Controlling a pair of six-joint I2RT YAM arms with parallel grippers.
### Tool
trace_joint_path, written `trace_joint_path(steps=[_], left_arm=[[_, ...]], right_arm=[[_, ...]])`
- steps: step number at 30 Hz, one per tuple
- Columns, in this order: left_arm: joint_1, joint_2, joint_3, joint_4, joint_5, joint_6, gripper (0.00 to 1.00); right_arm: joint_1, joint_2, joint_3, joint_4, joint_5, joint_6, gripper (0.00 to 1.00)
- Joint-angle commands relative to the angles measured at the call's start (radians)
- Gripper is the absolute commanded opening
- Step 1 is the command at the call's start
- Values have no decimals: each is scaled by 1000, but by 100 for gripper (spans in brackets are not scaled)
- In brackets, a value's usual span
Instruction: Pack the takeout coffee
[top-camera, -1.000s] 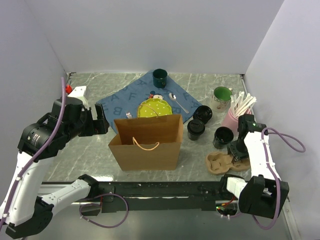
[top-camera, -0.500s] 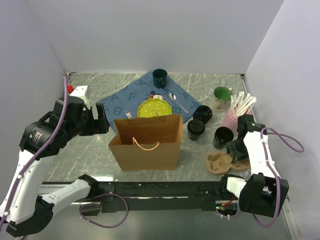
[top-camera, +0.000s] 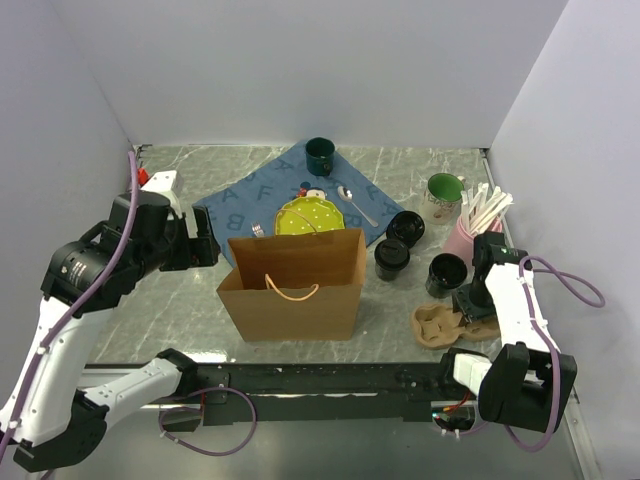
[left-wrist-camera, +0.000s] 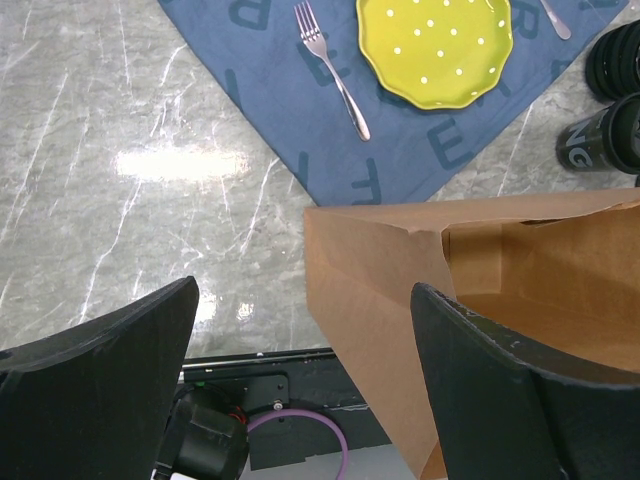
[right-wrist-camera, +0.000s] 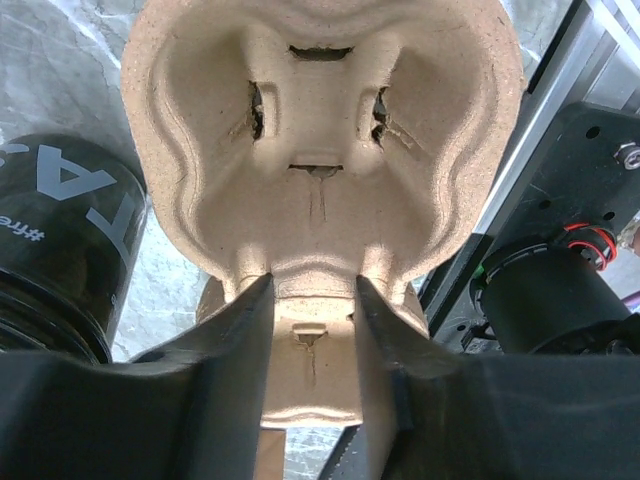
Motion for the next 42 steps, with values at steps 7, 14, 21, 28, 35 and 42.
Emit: trace_joint_path(steps=[7, 14, 21, 28, 35, 42], left_arm=[[-5, 5, 49, 19, -17, -3, 94], [-5, -1, 45, 8, -22, -4, 93], [-5, -1, 51, 2, -28, -3, 93], [-5, -6, 46, 12, -19, -4, 93], [-5, -10, 34, -3, -26, -3, 93], [-5, -10, 25, -5, -26, -4, 93]], right_arm=[[-4, -30, 112, -68, 35, 12, 27], [-6, -50, 126, -119, 15, 49, 27], [-4, -54, 89, -98, 30, 28, 27], [-4, -17, 204, -87, 66, -58, 34], [-4, -17, 108, 45, 18, -72, 54], [-4, -1, 65, 95, 21, -57, 55]])
